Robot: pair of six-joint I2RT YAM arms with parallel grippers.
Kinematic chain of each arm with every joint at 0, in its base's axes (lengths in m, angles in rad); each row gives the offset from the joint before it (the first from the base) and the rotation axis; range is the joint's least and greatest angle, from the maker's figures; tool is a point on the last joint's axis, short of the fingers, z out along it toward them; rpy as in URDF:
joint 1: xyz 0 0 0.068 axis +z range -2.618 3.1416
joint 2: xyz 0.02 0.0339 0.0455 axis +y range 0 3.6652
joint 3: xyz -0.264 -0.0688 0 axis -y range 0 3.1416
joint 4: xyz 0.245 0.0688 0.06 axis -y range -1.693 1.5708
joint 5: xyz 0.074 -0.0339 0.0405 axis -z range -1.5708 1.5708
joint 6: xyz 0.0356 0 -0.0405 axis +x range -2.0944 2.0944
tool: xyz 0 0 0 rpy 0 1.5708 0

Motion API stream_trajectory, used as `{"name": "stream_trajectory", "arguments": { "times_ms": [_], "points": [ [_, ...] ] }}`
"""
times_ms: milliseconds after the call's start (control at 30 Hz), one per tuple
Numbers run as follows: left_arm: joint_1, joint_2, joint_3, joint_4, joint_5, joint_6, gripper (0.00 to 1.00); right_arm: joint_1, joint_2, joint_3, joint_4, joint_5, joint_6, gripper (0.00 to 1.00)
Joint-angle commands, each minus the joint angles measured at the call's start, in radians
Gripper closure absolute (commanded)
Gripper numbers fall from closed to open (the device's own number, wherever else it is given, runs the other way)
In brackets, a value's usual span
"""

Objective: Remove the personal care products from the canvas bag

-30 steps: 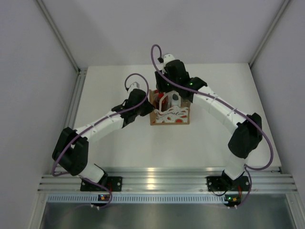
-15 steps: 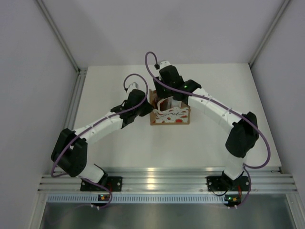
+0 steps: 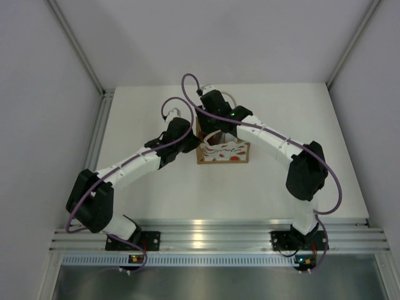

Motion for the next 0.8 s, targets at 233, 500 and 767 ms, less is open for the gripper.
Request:
{"name": "stream_trajectory", "arguments": {
  "times_ms": [233, 500, 767],
  "points": [
    [-0.003, -0.005, -0.031, -0.096, -0.030, 0.023, 1.00, 0.033, 0.033, 0.046, -0.111, 0.069, 0.025, 0.45],
    [-0.003, -0.028, -0.036, -0.096, -0.055, 0.003, 1.00, 0.043, 0.052, 0.032, -0.116, 0.088, 0.054, 0.40],
    [-0.003, -0.051, -0.043, -0.094, -0.072, -0.015, 1.00, 0.042, 0.101, 0.065, -0.117, 0.105, 0.059, 0.43]
  ]
}}
